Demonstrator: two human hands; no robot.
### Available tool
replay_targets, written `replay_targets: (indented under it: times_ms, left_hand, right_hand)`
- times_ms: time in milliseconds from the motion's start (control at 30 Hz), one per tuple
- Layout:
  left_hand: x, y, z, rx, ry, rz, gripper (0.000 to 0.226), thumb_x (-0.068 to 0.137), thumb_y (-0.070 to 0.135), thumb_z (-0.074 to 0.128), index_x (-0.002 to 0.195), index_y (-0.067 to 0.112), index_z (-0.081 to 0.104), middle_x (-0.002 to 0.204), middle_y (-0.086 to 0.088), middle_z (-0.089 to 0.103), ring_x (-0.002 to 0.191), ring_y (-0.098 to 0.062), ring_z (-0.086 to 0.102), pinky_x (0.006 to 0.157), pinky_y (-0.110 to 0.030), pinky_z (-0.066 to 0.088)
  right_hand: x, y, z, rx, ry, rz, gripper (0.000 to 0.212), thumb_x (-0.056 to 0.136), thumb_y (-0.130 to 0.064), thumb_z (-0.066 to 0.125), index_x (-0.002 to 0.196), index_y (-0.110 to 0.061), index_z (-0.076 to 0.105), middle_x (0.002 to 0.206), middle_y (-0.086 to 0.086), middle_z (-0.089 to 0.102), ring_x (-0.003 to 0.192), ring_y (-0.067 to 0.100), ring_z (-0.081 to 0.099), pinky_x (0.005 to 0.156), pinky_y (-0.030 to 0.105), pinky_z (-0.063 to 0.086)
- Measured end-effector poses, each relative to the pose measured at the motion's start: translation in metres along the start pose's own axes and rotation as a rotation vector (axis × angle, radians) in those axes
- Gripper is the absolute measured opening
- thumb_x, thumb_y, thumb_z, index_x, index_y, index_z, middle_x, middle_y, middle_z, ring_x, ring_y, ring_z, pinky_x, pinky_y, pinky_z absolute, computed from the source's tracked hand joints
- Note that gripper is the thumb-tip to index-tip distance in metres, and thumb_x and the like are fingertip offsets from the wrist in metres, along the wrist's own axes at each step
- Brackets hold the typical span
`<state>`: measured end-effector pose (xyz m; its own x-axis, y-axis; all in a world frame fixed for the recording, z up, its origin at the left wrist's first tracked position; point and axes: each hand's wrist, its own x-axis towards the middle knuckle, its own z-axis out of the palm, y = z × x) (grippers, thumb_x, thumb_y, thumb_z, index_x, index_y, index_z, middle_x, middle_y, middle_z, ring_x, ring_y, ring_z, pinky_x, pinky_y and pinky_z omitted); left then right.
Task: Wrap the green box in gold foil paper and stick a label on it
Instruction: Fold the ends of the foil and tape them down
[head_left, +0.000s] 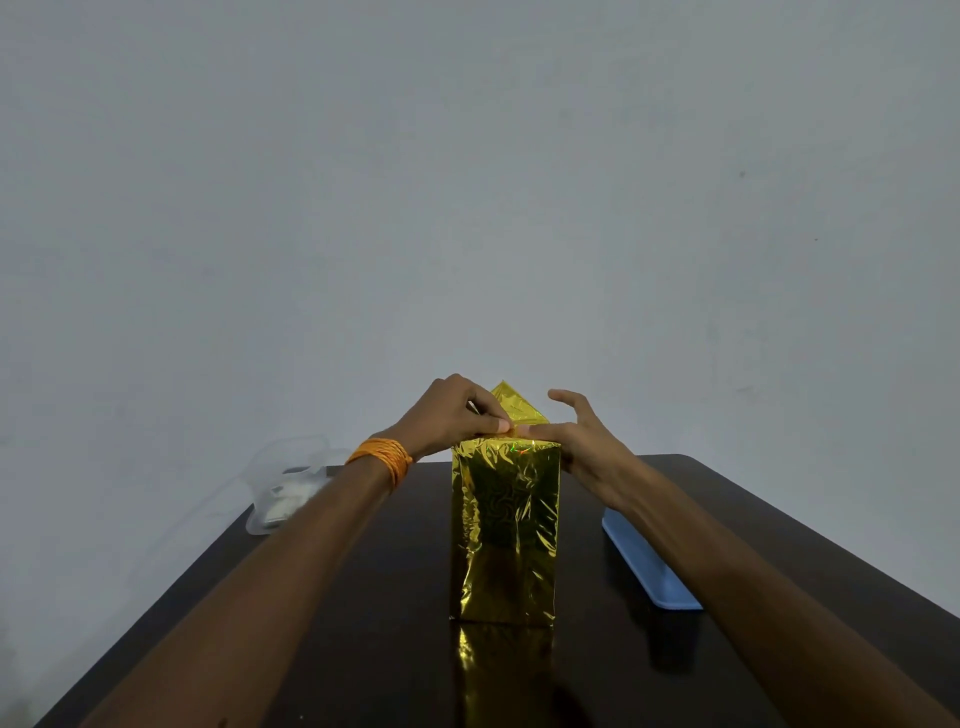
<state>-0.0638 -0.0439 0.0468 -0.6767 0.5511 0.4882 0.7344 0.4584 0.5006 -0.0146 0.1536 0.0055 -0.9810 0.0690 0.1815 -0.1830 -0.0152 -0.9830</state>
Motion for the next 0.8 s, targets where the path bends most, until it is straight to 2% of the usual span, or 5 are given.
replay_targets:
  times_ms: [200, 333, 567, 667, 800]
  left_hand:
    - [0.0, -0.003, -0.002, -0.045, -0.014, -0.039, 0.013, 0.086, 0.023, 0.075, 0.096, 0.017, 0.08, 0.09, 0.006, 0.073, 0.082, -0.001, 0.062, 0.069, -0.013, 0.045]
    - [0.0, -0.004, -0.002, -0.048, -0.028, -0.038, 0.015, 0.087, 0.022, 0.073, 0.098, 0.015, 0.079, 0.096, 0.001, 0.074, 0.087, -0.004, 0.062, 0.071, -0.013, 0.044]
    - [-0.002, -0.005, 0.0, -0.064, -0.02, -0.034, 0.015, 0.086, 0.023, 0.074, 0.097, 0.014, 0.079, 0.092, 0.001, 0.073, 0.087, -0.005, 0.06, 0.07, -0.016, 0.042]
    - [-0.002, -0.006, 0.0, -0.067, -0.014, -0.029, 0.015, 0.085, 0.023, 0.075, 0.097, 0.014, 0.08, 0.089, 0.004, 0.072, 0.088, -0.006, 0.06, 0.072, -0.016, 0.043]
    - [0.0, -0.005, 0.0, -0.074, -0.019, -0.031, 0.015, 0.083, 0.024, 0.077, 0.095, 0.015, 0.08, 0.089, 0.003, 0.074, 0.093, -0.014, 0.064, 0.08, -0.026, 0.051]
  right_hand:
    - [-0.008, -0.015, -0.015, 0.054, 0.259, -0.105, 0.021, 0.091, -0.026, 0.073, 0.107, -0.015, 0.065, 0.12, 0.006, 0.063, 0.108, 0.025, 0.064, 0.085, 0.036, 0.059]
    - [-0.016, -0.04, -0.024, -0.119, 0.279, -0.241, 0.004, 0.092, -0.012, 0.069, 0.091, -0.008, 0.07, 0.094, 0.013, 0.073, 0.082, 0.019, 0.068, 0.075, 0.028, 0.059]
    - [-0.021, -0.077, -0.018, -0.544, -0.063, -0.171, 0.019, 0.088, -0.013, 0.075, 0.106, -0.014, 0.074, 0.077, 0.011, 0.073, 0.064, 0.012, 0.049, 0.059, 0.022, 0.044]
    - [-0.019, -0.086, -0.012, -0.692, -0.223, -0.161, 0.06, 0.085, -0.013, 0.078, 0.133, -0.038, 0.05, 0.077, 0.012, 0.074, 0.066, 0.012, 0.051, 0.06, 0.024, 0.045]
    - [-0.012, -0.092, -0.006, -0.801, -0.263, -0.205, 0.064, 0.089, -0.02, 0.073, 0.142, -0.037, 0.041, 0.08, 0.009, 0.075, 0.076, 0.015, 0.056, 0.07, 0.03, 0.046]
